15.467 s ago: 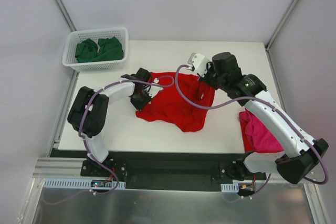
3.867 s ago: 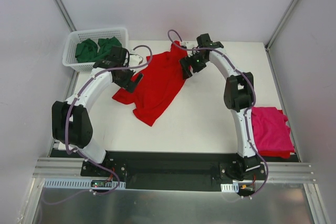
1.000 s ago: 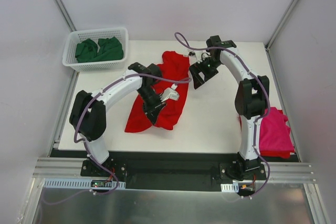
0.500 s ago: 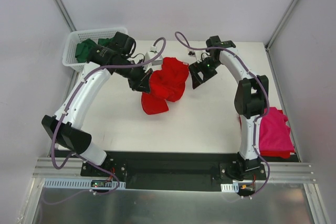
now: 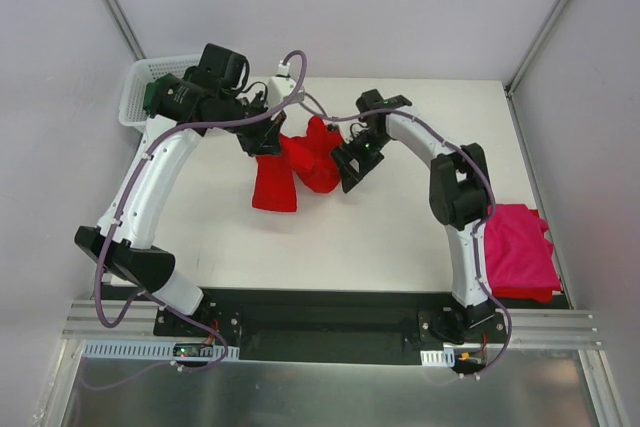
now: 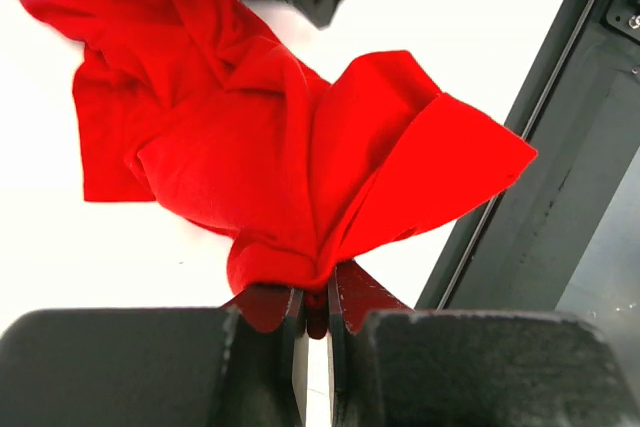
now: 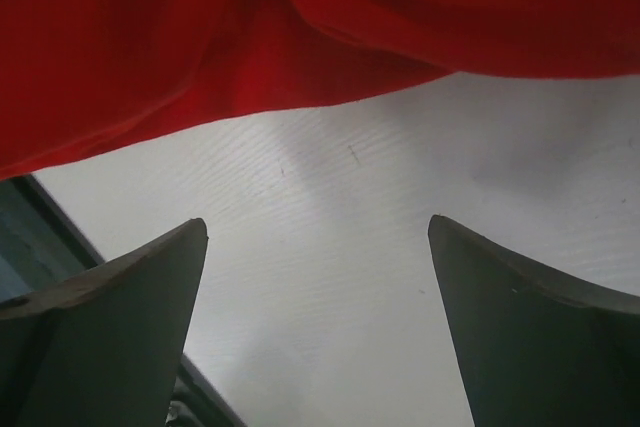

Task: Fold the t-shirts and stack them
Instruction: Flatten out the tshirt

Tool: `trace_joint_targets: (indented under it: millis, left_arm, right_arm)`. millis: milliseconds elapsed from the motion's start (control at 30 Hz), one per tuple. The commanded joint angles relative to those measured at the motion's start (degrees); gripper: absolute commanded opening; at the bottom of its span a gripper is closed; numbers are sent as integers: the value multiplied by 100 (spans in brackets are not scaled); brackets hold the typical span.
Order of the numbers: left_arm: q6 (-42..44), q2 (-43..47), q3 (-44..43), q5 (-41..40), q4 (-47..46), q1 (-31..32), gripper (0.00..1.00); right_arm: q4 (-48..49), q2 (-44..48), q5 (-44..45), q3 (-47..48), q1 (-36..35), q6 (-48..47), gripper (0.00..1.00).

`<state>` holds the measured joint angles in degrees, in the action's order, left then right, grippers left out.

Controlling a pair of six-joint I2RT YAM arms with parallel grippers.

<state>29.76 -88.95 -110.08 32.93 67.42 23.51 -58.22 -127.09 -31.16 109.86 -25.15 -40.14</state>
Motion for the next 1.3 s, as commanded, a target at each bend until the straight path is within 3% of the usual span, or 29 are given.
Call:
trace_joint_targets:
  millis: [0,167,333,467,800,1133,1200,1267]
  left_arm:
    - [21,-44,-154,55,114,-57,0]
    - [91,246,389,135,166,-48,0]
    - [162,518,874,100,219,-48,0]
    - [223,668,1242,249,289,-48,0]
    - [329,817,1542,328,413,-48,0]
    - [373,738,1586,390,404,-48,0]
    - [382,703,1569,416,404,-48,0]
    - [373,703,1560,399,404,-48,0]
  right_arm:
    - [1247,764,1249,-640,-490,-703,96]
    - [2252,695,2814,-914,-667,-1539,96]
    - [3280,563,3333,-880,-588,-2234,96]
    - [3422,106,3459,-195,-544,-2122,96]
    - [2368,-948,2729,1150,-553,-1735,97]
    - [1454,-1221,2500,1651,-482,-1418,99]
    - [1348,-1248,2553,1687,-482,-1409,94]
    - [1174,-1292,2571,1714,-482,-1479,81]
